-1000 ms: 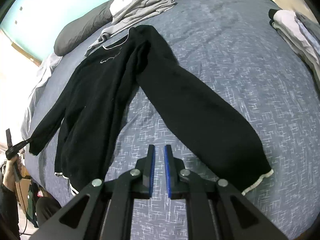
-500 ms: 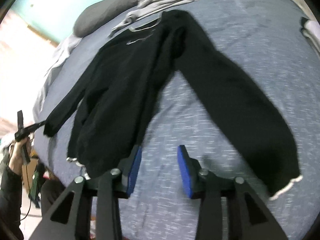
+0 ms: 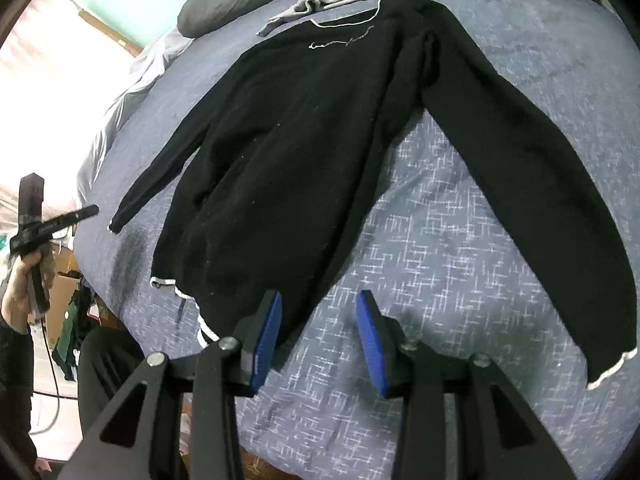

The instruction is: Fold clothes

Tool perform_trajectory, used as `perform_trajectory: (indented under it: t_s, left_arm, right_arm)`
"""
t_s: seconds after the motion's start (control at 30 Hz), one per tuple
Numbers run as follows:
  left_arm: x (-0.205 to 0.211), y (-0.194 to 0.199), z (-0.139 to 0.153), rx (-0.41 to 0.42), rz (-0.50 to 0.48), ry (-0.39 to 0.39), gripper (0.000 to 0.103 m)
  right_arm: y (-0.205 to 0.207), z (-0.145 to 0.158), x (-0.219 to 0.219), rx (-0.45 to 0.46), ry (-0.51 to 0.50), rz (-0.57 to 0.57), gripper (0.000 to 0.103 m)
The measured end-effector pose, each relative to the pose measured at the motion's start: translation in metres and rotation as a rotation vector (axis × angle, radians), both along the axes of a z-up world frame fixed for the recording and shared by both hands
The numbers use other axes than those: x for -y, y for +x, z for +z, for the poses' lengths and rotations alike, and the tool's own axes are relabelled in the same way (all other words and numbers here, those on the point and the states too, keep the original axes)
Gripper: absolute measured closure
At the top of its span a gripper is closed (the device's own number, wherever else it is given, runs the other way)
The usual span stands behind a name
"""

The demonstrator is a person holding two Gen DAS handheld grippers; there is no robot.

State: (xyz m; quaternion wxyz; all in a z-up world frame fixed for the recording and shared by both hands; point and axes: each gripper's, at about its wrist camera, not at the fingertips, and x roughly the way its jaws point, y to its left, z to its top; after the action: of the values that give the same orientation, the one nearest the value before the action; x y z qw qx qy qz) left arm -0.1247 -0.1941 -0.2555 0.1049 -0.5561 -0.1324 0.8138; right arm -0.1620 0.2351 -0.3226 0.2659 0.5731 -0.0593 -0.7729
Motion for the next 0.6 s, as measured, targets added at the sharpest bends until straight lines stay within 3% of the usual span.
perform_trajectory:
  t_s: [0.17, 0.4, 0.5, 0.6]
  left_arm:
    - [-0.057, -0.006, -0.034, 0.073, -0.091, -0.001, 0.076]
    - [-0.082, -0.015, -0.065, 0.141, -0.081, 0.086, 0.075]
    - [-0.084, -0.017, -0.073, 0.167, -0.063, 0.139, 0.069]
    - [-0.091, -0.018, -0.079, 0.177, -0.068, 0.145, 0.066]
  right_arm:
    - [0.005, -0.001, -0.003, 0.003, -0.002, -0.024, 0.063]
    - [0.009, -0.014, -0.01, 0.027, -0.004, -0.028, 0.063]
    - [0.009, -0.02, -0.013, 0.034, 0.001, -0.02, 0.063]
    - [0.007, -0.023, -0.013, 0.038, -0.002, -0.019, 0.063]
